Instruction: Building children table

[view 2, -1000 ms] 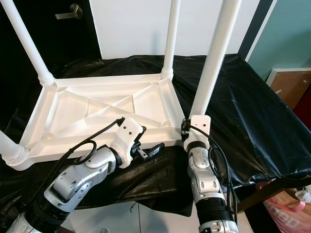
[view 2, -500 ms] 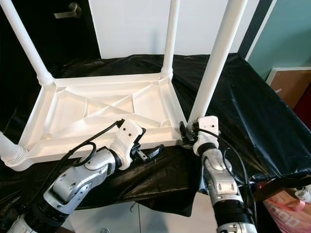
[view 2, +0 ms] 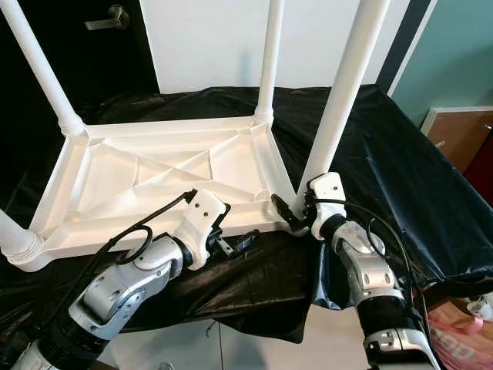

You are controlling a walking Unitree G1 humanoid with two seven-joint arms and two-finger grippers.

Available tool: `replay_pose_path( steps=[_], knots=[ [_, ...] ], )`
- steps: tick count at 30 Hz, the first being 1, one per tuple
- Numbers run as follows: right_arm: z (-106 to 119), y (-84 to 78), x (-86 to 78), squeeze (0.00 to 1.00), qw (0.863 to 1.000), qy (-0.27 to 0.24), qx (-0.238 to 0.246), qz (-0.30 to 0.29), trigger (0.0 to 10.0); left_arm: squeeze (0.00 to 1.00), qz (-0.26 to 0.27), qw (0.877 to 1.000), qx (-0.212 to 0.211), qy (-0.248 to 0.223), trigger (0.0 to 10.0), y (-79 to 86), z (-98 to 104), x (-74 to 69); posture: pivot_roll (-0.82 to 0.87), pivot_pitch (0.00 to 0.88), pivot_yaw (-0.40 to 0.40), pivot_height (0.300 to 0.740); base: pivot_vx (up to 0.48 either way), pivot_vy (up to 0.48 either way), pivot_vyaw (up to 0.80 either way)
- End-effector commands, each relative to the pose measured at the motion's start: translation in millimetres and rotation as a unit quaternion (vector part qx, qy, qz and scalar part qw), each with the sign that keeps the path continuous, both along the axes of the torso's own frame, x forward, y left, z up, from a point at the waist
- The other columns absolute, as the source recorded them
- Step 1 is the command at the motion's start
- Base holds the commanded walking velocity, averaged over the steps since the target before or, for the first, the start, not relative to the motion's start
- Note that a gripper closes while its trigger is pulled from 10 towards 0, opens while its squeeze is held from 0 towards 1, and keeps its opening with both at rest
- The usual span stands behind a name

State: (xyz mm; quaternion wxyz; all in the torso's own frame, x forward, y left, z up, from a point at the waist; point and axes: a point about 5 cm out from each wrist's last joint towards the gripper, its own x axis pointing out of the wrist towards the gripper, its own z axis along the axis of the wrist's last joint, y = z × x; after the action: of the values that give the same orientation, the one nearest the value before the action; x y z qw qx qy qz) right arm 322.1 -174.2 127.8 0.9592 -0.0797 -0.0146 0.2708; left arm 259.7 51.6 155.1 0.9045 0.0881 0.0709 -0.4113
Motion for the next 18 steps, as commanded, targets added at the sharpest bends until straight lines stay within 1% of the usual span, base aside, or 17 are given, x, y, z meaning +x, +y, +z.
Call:
replay_pose_path(
  steps=[1, 3, 6, 11, 12, 13, 14, 15, 18],
  knots=[
    [-1.7, -2.4, -0.1, 0.00, 1.000, 0.005, -0.003, 0.008, 10.0, 0.00, -0.064, 0.998, 0.000, 0.008, 10.0, -6.0, 1.5, -8.0, 0.01, 0.042, -0.060, 0.740, 0.000, 0.000, 0.00],
    [-1.8, -3.1, -0.2, 0.00, 1.000, 0.005, -0.003, 0.011, 10.0, 0.00, -0.065, 0.998, -0.001, 0.008, 10.0, -6.4, 1.5, -8.5, 0.01, 0.042, -0.060, 0.740, 0.000, 0.000, 0.00],
    [-5.3, 1.5, -1.6, 0.00, 0.999, 0.011, -0.005, 0.037, 10.0, 0.00, -0.061, 0.998, -0.004, 0.007, 10.0, -4.6, 3.9, -6.3, 0.01, 0.032, -0.052, 0.740, 0.000, 0.000, 0.00],
    [-6.5, 1.8, -1.4, 0.00, 0.999, 0.014, -0.004, 0.046, 10.0, 0.00, -0.060, 0.998, 0.000, 0.010, 10.0, -2.8, 1.9, -5.7, 0.00, 0.028, -0.039, 0.740, 0.000, 0.000, 0.00],
    [-5.8, 1.4, -0.1, 0.00, 0.999, 0.013, -0.005, 0.048, 6.4, 0.00, -0.063, 0.998, 0.003, 0.008, 10.0, -2.5, 3.1, -4.4, -0.01, 0.027, -0.032, 0.740, 0.000, 0.000, 0.00],
    [-5.2, 0.8, 0.6, 0.00, 0.999, 0.012, -0.006, 0.050, 3.1, 0.00, -0.066, 0.998, 0.006, 0.005, 10.0, -2.4, 4.5, -3.9, -0.01, 0.032, -0.030, 0.740, 0.000, 0.000, 0.00],
    [-5.2, 0.8, 0.6, 0.00, 0.999, 0.012, -0.006, 0.050, 3.1, 0.00, -0.066, 0.998, 0.006, 0.005, 10.0, -2.4, 4.5, -3.9, -0.01, 0.032, -0.030, 0.740, 0.000, 0.000, 0.00],
    [-6.6, -1.0, 0.2, 0.00, 0.999, 0.014, -0.007, 0.048, 0.0, 0.00, -0.067, 0.998, 0.001, 0.007, 10.0, -2.6, 4.6, -4.1, -0.02, 0.041, -0.030, 0.740, 0.000, 0.000, 0.00],
    [-8.1, -2.4, -0.9, 0.00, 0.999, 0.017, -0.005, 0.046, 0.0, 0.00, -0.067, 0.998, 0.004, 0.009, 10.0, -3.0, 3.1, -4.3, -0.02, 0.022, -0.029, 0.740, 0.000, 0.000, 0.00]
  ],
)
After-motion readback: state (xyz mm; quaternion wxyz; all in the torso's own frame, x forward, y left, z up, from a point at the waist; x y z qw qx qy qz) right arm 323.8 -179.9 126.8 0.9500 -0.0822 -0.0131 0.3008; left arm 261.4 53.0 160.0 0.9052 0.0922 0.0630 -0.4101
